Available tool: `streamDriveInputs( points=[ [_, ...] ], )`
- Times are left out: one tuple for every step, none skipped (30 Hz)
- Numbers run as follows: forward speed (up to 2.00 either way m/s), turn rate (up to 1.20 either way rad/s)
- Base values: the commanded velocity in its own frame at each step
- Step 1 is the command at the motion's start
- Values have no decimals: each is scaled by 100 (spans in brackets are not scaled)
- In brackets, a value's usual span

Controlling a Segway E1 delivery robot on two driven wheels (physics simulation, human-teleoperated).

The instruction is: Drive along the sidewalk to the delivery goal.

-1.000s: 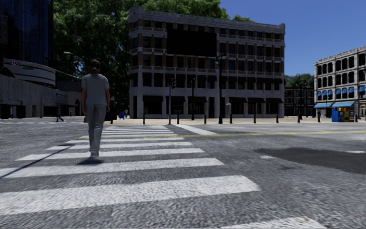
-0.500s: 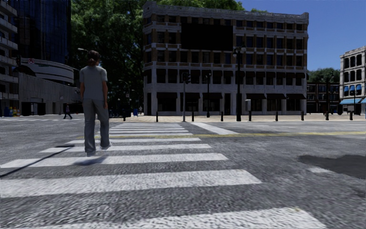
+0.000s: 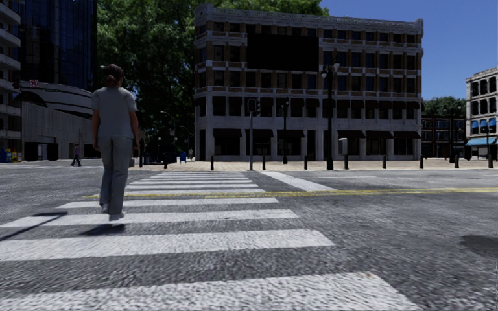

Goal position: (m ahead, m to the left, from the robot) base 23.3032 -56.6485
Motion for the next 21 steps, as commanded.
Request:
streamDriveInputs(
  points=[
    [200, 3],
    [200, 3],
    [200, 3],
    [200, 3],
    [200, 5],
    [200, 15],
    [200, 15],
    [200, 24],
    [200, 26],
    [200, 27],
    [200, 27],
    [200, 27],
    [200, 27],
    [200, 27],
    [200, 27],
    [200, 27],
    [200, 27],
    [200, 27],
    [200, 27],
    [200, 27],
    [200, 27]
  ],
)
